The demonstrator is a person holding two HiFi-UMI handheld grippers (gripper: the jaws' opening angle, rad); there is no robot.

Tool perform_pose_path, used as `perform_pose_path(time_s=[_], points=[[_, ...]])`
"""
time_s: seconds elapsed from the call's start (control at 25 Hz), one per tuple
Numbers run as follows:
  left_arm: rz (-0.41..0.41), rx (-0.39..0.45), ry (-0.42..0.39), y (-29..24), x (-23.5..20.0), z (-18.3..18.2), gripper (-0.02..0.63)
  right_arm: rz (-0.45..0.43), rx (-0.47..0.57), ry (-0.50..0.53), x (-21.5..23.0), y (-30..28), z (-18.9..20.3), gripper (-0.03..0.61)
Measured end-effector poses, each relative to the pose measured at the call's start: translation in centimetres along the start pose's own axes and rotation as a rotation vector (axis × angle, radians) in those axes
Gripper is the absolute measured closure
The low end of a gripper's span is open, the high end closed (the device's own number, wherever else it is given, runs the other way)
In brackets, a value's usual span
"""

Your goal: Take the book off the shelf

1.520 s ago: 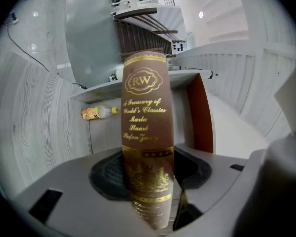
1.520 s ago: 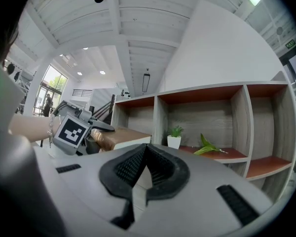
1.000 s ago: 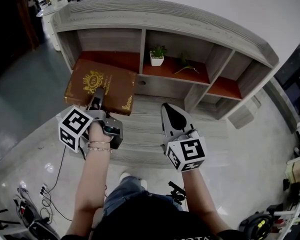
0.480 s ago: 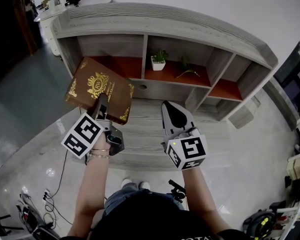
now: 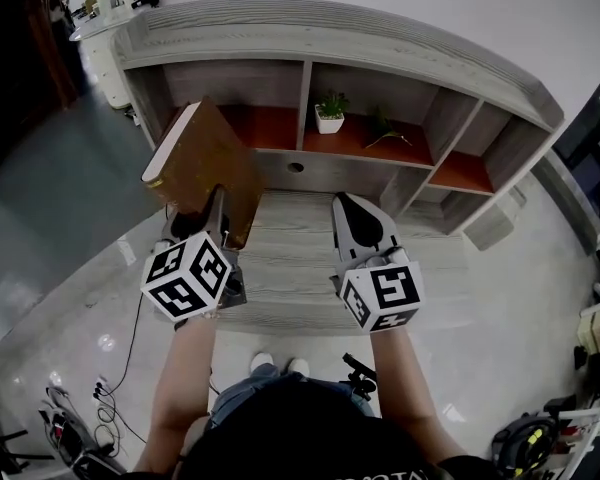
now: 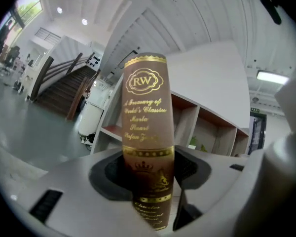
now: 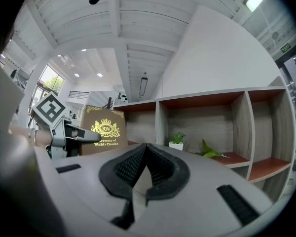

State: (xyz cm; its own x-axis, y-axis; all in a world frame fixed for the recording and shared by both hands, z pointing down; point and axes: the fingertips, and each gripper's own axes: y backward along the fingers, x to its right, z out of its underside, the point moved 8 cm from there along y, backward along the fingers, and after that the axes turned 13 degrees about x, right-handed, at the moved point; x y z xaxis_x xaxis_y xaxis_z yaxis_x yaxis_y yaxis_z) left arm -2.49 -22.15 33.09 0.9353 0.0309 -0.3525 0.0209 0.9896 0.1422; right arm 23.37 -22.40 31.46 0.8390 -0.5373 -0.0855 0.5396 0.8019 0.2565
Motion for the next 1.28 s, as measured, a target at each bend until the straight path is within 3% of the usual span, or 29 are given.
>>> perform_pose_path(time_s=[0.36,0.68,0.88,1.28], points=[[0.084,0.025,-0.292,0.2,0.5,-0.3,0.385,-0.017,0.010,0.034,-1.0,-0.5,-0.5,0.569],[0.175,0.067,-0.471,0.1,1.3,-0.5,0.385,0.002,0.010,0.050,-0.8,-0.2,-0.6,0.569],[0.226,0.102,-0.507,0.2,1.6,-0.8,0.383,0.024,0.021,0.042,-0.7,-0.3,-0.8,0.569],[0.245,0.118,-0.480,0.3,1.4,-1.1,0.383,0.036,0.020,0.069,-0.9,-0.2,-1.1,0.569]])
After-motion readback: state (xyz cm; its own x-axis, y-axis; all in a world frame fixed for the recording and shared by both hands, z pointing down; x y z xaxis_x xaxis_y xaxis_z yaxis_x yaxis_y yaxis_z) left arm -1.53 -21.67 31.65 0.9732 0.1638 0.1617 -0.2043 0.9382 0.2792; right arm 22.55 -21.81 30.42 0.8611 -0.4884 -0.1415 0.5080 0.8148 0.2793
